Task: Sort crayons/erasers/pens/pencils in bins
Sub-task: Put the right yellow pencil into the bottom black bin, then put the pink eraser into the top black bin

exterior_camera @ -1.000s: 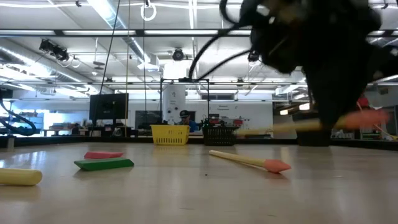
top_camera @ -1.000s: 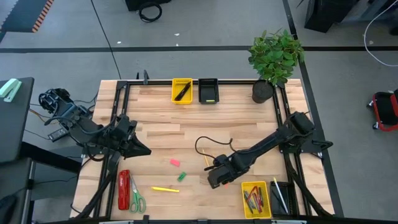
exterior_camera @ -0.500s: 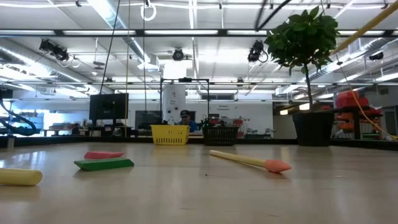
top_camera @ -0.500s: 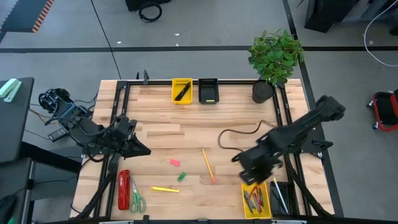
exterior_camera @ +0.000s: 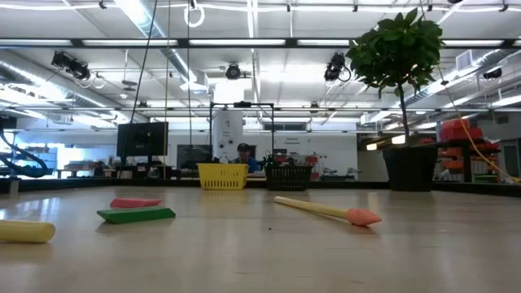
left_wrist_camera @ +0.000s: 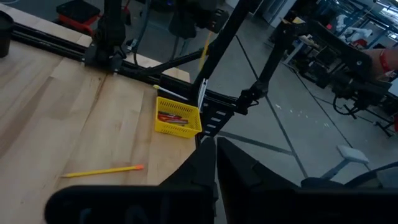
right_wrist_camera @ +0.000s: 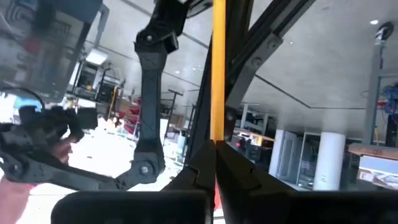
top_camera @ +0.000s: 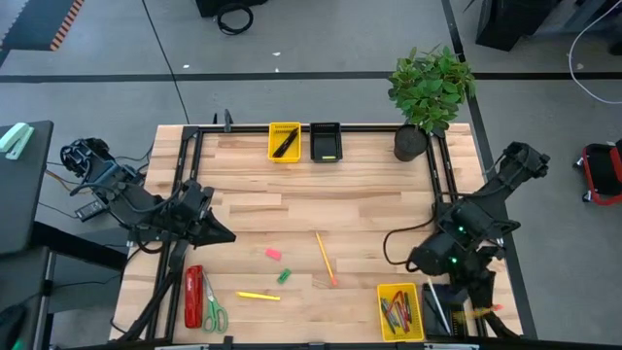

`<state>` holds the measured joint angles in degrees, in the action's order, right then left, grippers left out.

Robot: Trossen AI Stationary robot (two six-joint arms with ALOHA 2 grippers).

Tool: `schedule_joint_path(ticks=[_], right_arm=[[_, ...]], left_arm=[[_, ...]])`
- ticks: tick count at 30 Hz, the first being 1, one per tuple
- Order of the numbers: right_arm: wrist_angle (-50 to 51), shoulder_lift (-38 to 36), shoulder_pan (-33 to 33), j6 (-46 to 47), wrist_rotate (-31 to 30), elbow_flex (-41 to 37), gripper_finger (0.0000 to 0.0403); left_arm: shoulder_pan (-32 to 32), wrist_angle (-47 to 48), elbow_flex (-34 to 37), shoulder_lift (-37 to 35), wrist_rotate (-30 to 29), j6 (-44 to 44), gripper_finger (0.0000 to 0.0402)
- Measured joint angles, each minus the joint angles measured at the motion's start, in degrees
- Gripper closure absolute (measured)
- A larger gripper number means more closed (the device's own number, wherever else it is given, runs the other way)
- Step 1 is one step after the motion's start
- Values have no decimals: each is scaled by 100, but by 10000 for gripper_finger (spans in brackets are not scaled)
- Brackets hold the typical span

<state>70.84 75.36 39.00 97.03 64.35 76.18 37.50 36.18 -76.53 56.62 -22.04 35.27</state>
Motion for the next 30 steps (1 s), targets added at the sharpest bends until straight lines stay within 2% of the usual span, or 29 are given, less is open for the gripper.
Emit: schedule_joint_path(ticks=[9, 12, 17, 22, 30], right_arm=[[-12, 243, -100, -219, -123, -1, 393], [85, 350, -100, -323, -614, -1, 393], [232, 375, -59, -108, -1802, -1, 393], [231, 375, -20, 38, -2281, -1, 393], [229, 375, -29, 50, -3101, -1, 393]], left_arm=[[0, 11, 0, -2, 0, -149, 385], [0, 11, 0, -1, 0, -151, 391], [0, 11, 0, 0, 0, -151, 384], [-4, 10, 0, -1, 0, -153, 374], [-4, 9, 0, -1, 0, -146, 390]])
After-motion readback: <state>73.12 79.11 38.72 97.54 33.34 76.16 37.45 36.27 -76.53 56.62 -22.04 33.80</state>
